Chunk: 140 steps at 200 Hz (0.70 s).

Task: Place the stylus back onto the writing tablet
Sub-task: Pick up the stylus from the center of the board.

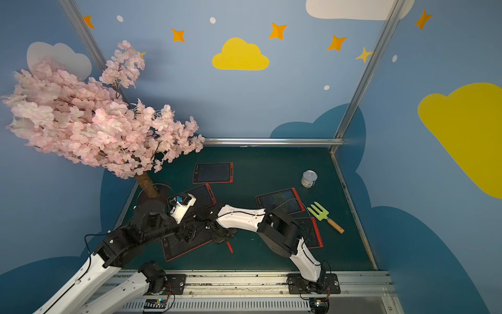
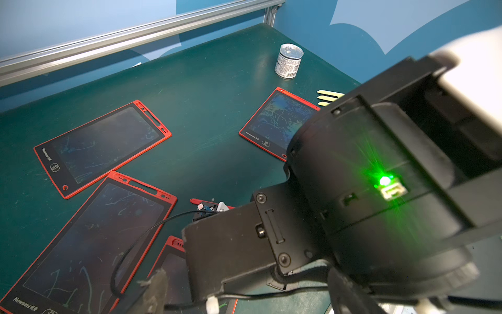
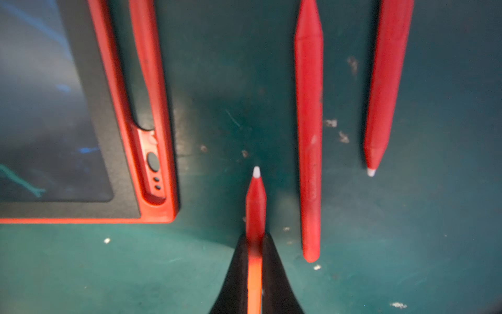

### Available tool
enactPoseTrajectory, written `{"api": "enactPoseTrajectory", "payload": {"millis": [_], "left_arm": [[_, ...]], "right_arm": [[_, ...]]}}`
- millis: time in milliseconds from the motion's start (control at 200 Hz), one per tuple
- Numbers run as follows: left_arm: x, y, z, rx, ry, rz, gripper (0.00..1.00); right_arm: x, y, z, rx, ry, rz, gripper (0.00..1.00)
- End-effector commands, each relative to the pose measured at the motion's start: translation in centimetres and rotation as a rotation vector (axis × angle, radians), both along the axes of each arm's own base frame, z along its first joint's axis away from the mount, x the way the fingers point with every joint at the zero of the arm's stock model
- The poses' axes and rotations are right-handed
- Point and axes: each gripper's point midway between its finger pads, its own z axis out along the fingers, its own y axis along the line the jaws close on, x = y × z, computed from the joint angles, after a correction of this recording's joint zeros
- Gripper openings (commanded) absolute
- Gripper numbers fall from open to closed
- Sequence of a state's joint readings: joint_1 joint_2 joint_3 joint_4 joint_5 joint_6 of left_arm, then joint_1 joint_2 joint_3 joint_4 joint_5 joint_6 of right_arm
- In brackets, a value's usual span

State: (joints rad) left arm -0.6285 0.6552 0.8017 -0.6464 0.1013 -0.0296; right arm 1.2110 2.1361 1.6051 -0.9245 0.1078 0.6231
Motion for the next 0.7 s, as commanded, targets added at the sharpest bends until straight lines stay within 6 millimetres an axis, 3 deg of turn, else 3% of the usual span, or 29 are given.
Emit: {"api": "enactPoseTrajectory", "payload": {"millis": [0,375,696], "left_arm": [[-0.3,-0.9,0.1,-0.026,0.003,-0.045,0.92],[-0.3,-0.9,0.1,-0.026,0.003,-0.046,0.92],[-0.3,-1.1,0.3,-0.035,0.004,-0.053,0.93]], "right_arm": [[-0.1,-1.6,-0.4,-0.079,-0.029,0.009,0.09],[0.9,-3.4,1.7,-0.055,-0.05,-0.015,0.09],[1.8,-6.5,3.3,-0.045,-0.065,-0.06,0.09]]}}
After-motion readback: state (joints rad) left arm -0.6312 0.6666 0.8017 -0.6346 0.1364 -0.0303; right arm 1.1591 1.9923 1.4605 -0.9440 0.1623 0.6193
